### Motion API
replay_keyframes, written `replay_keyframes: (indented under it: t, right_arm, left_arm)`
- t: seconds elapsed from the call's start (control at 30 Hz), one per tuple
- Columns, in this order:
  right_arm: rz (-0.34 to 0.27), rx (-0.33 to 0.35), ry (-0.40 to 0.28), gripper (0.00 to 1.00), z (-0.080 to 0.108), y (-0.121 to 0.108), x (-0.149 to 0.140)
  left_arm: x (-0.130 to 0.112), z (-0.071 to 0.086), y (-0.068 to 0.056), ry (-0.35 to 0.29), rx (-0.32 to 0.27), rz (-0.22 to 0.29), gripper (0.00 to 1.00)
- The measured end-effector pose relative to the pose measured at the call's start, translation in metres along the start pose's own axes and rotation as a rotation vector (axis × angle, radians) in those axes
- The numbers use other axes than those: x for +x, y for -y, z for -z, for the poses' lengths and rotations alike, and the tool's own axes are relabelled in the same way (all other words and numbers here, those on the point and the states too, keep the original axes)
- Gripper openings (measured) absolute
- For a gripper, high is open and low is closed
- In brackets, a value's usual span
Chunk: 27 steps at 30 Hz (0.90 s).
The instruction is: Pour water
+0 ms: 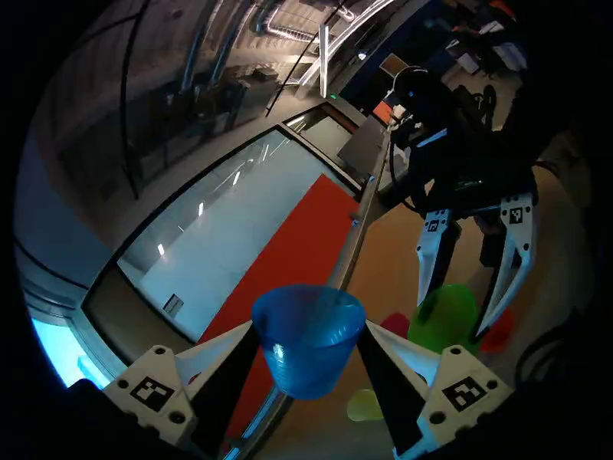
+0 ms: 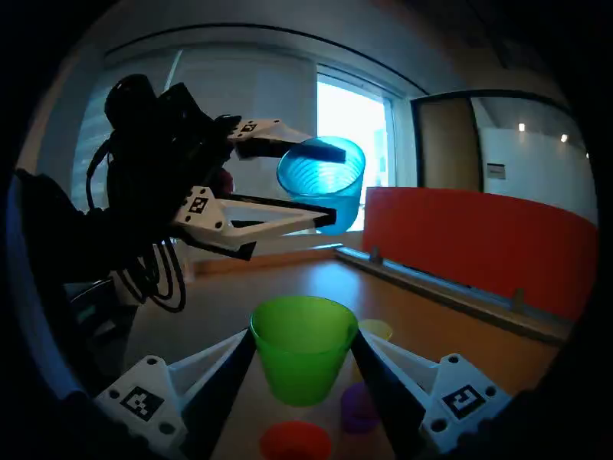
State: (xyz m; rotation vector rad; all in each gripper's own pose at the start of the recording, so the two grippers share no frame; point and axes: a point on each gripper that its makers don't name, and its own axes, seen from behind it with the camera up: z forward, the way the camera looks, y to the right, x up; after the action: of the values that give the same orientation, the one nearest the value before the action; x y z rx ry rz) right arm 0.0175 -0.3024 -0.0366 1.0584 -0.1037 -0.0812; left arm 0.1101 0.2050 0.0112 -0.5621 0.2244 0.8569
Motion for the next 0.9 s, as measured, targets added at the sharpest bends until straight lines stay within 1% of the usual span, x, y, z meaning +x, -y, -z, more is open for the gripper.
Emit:
replay_keyframes:
  t: [0.3, 0.57, 0.9]
  right_arm:
    - [0.0, 0.0, -0.002, 0.91, 0.0, -0.001, 0.0]
    - [0.001, 0.0, -0.006, 0.91, -0.001, -0.003, 0.001]
    - [0.004, 0.0, -0.007, 0.91, 0.0, -0.005, 0.001]
  left_arm:
    - [0.004, -0.003, 0.0, 0.0, 0.007, -0.05, 0.85]
    - [0.007, -0.005, -0.002, 0.004, 0.012, -0.103, 0.85]
    - [0.012, -0.006, -0.002, 0.006, 0.022, -0.152, 0.85]
